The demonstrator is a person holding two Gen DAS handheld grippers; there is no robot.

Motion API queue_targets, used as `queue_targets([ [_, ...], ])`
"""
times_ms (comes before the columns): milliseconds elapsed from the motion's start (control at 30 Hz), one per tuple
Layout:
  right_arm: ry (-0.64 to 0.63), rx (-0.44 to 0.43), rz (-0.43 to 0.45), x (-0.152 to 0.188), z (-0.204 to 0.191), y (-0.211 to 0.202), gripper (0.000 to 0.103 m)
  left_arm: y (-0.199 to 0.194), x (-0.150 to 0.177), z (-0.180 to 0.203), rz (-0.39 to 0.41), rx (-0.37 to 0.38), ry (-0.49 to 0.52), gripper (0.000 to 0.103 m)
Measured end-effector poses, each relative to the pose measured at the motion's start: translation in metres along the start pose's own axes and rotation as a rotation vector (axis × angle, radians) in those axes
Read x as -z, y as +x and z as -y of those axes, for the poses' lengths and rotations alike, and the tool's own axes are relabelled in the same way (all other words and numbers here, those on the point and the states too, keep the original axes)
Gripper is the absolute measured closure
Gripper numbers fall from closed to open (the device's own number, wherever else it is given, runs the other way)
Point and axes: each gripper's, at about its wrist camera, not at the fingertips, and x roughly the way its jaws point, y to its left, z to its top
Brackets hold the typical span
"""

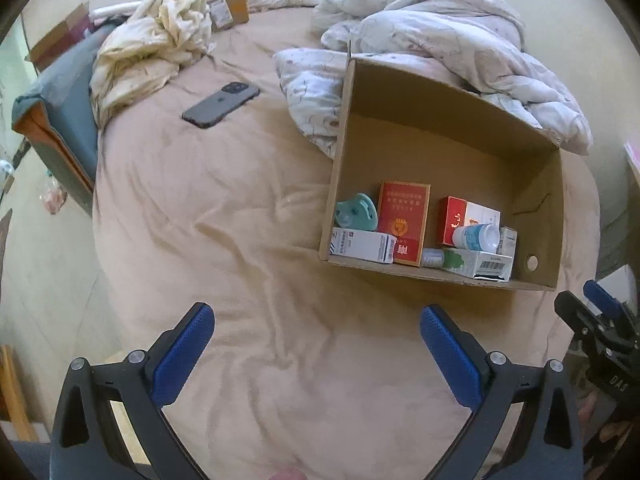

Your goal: Organize objects

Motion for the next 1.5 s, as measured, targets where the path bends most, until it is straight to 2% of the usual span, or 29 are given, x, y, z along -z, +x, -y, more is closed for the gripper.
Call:
queue_targets([
  [367, 0.013, -0.022, -0.024, 0.0, -0.001, 0.006, 0.0, 0.009, 0.003, 0.018, -0.015, -0.018, 0.063, 0.001],
  [1500, -0.007, -0.011, -0.019, 0.0, -0.004, 0.003, 0.0, 0.007, 0.006, 0.029, -0.011, -0.004, 0.083, 0.001],
])
